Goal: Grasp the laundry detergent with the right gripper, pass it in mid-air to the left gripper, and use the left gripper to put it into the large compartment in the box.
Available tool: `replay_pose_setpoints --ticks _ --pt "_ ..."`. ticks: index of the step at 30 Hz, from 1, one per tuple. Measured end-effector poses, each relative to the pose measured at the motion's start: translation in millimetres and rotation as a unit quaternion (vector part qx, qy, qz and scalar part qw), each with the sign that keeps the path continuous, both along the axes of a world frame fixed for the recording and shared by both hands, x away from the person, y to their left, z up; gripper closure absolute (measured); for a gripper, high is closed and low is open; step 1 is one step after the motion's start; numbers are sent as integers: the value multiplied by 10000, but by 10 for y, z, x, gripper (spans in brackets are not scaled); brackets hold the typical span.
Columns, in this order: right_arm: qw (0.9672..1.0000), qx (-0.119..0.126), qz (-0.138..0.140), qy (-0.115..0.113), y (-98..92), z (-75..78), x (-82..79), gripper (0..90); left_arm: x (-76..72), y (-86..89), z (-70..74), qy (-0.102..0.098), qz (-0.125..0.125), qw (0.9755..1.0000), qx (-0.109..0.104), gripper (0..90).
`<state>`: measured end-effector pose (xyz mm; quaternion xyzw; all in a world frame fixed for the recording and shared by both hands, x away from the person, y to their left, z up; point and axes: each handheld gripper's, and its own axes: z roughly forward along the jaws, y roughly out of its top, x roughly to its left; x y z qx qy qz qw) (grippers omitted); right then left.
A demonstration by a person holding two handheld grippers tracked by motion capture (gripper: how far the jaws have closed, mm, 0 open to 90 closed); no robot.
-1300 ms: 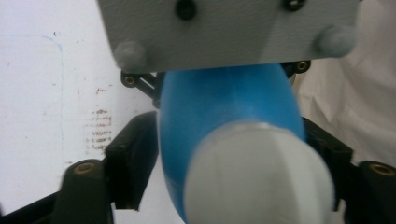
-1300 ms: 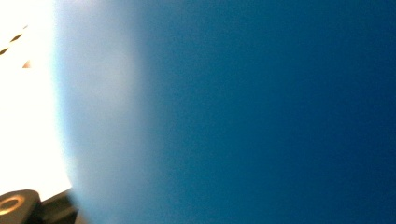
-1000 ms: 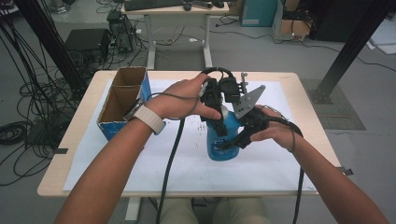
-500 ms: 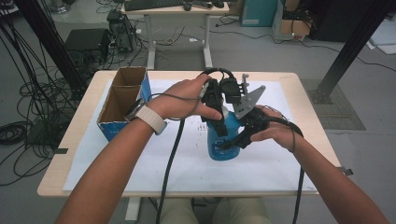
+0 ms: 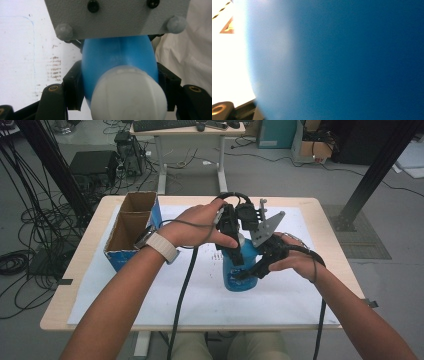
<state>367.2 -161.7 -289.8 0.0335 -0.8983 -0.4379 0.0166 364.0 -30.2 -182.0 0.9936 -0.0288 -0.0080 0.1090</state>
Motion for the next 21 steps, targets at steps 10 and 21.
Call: replay_pose_setpoints --ticks 10,21 --pt "10000 -16 6 25 0 -3 3 433 -8 6 -5 19 97 10000 -14 371" --pt "10000 -27 -5 44 0 1 3 432 -6 7 -3 16 101 9999 -9 371"
